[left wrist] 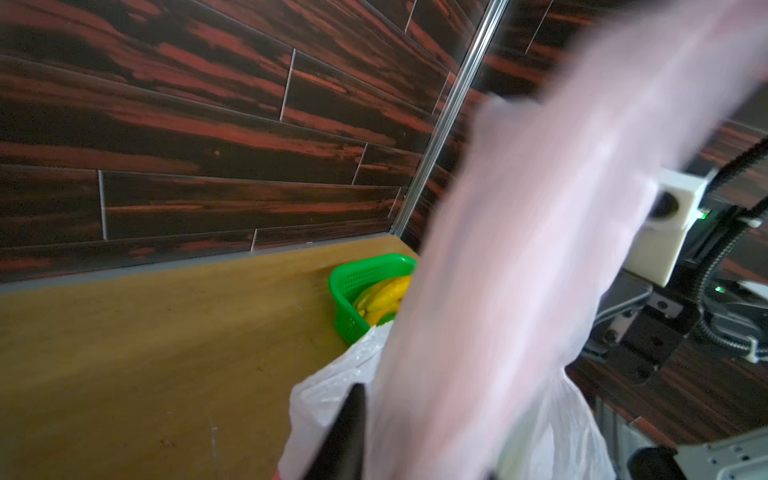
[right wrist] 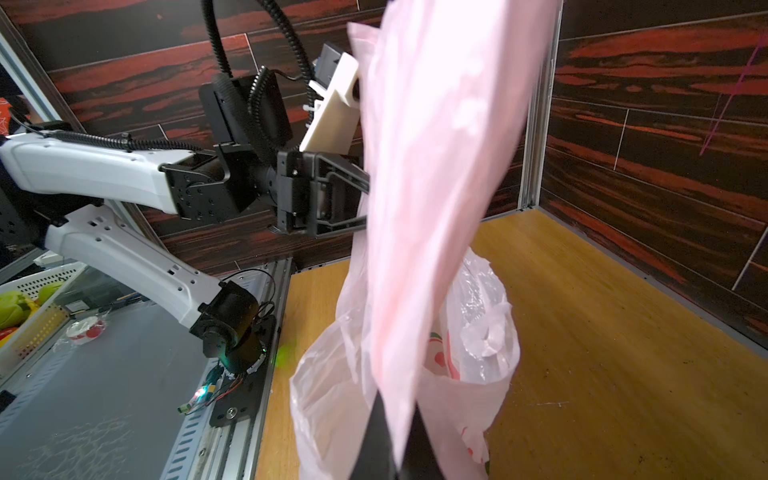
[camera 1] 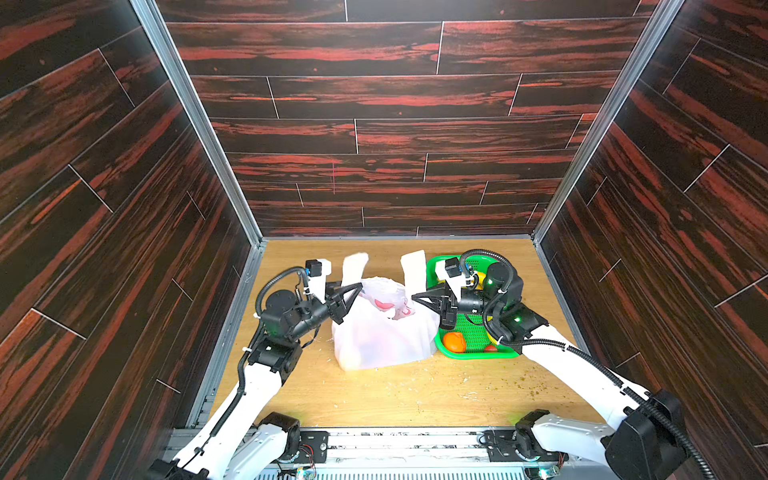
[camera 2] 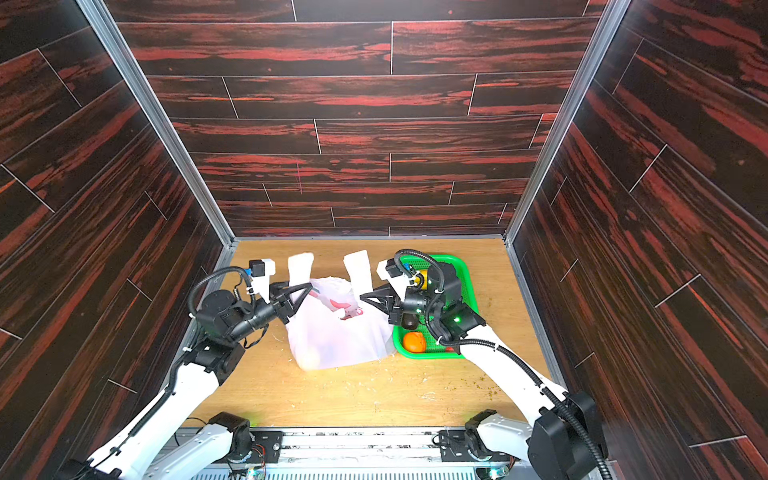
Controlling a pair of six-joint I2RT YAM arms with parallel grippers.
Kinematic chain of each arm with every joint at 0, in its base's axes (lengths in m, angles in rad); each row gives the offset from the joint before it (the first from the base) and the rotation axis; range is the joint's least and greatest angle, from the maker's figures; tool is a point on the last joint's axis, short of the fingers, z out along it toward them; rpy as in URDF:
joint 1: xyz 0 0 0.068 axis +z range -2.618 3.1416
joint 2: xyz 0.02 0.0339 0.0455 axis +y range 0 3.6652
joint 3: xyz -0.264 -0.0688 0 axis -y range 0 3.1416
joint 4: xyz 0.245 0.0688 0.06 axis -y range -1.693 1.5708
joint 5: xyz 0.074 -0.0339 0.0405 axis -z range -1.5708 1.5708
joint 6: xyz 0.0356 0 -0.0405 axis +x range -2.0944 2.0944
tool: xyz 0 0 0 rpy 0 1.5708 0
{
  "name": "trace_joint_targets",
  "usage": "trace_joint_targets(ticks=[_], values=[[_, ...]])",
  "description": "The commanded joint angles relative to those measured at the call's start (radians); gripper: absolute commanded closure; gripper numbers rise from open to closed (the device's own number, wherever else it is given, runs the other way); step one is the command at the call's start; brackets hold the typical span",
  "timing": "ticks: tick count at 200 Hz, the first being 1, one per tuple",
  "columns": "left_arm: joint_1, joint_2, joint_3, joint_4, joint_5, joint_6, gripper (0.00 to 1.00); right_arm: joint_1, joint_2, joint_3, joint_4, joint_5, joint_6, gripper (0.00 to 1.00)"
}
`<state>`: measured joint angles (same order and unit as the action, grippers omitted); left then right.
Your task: Place the fake fruits into the plastic bag and tie a complex knot
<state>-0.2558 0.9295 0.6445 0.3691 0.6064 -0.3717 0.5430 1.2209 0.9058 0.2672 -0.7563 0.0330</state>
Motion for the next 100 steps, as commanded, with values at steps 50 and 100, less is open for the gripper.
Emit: trace_joint_targets(ticks=[50,100], values=[[0.021,-0.039,0.032,-0.085,0.046,0.113,1.00,-0.005,-0.067,0.024,-0.059,0.069,-0.033,1.00],[0.031,-0.091,0.039,-0.199,-0.030,0.147,1.00,-0.020,-0.089,0.038,-0.133,0.172,-0.036,1.00]])
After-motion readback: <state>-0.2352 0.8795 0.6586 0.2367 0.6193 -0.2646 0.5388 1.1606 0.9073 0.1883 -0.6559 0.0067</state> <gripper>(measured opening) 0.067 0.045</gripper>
